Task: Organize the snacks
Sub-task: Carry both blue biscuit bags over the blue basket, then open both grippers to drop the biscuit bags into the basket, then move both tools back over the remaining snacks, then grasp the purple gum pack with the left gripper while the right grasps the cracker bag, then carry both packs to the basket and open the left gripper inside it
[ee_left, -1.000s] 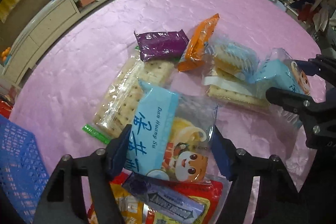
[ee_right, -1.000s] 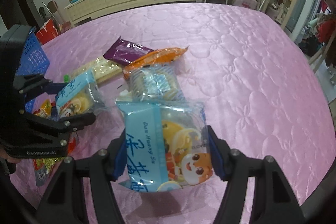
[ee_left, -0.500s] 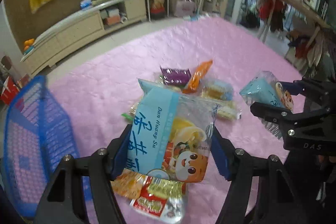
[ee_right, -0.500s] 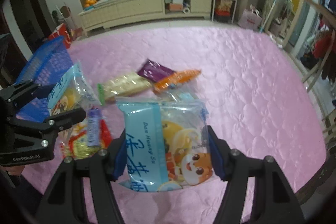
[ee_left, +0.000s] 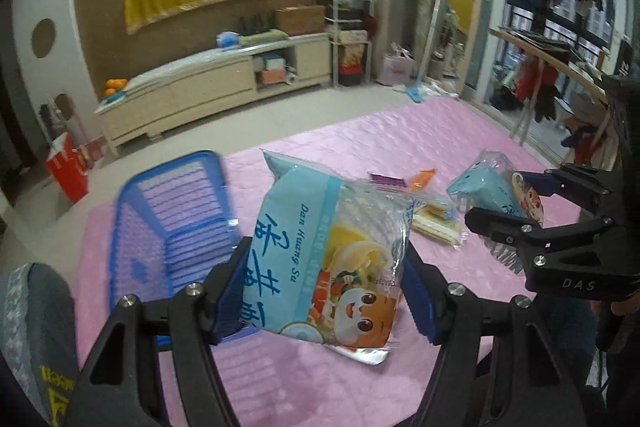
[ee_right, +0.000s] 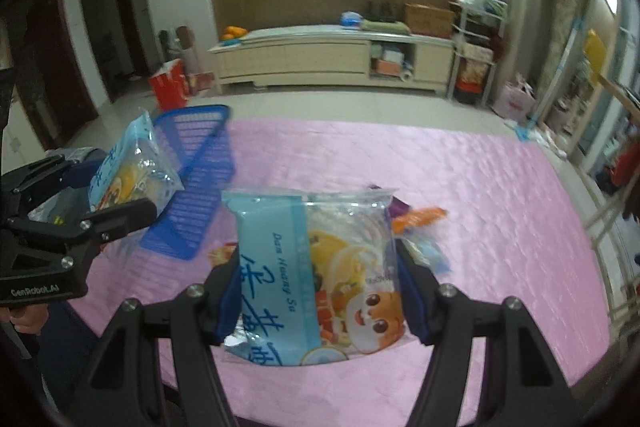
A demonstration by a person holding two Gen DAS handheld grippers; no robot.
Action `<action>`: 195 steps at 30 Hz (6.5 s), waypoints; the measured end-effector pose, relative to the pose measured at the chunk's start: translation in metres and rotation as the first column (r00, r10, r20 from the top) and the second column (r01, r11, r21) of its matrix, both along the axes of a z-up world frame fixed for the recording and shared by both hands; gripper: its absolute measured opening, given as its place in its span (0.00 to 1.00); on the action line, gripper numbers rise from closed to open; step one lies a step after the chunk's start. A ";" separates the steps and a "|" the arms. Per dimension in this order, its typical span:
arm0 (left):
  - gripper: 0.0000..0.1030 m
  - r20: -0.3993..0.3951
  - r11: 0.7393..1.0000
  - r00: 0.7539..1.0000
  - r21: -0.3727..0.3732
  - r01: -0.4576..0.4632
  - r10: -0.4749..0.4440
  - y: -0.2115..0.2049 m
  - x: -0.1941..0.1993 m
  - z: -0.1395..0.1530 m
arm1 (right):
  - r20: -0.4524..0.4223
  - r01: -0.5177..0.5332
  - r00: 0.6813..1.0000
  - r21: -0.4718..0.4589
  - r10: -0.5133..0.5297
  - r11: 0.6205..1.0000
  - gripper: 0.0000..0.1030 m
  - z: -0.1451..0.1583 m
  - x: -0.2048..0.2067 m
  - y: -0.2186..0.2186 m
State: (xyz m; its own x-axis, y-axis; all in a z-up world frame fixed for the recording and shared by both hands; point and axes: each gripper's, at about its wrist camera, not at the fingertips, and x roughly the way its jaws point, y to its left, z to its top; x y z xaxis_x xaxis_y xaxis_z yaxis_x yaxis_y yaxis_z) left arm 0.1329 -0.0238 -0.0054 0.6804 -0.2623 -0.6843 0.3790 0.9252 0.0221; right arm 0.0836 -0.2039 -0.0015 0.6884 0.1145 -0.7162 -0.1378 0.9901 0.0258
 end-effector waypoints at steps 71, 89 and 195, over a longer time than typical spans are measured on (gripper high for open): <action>0.79 -0.153 0.976 0.965 -0.020 -0.217 0.212 0.138 0.028 -0.039 | -0.123 -0.287 0.950 0.007 0.286 0.958 0.85 -0.023 0.069 0.146; 0.79 -0.091 0.997 0.993 -0.008 -0.079 0.078 0.036 -0.013 -0.019 | -0.053 -0.149 0.987 0.015 0.150 0.989 0.84 0.003 0.009 0.050; 0.19 -0.151 0.992 0.986 -0.099 -0.082 0.067 -0.053 0.012 -0.070 | -0.227 -0.091 0.970 0.006 0.090 0.996 0.52 -0.082 0.026 -0.032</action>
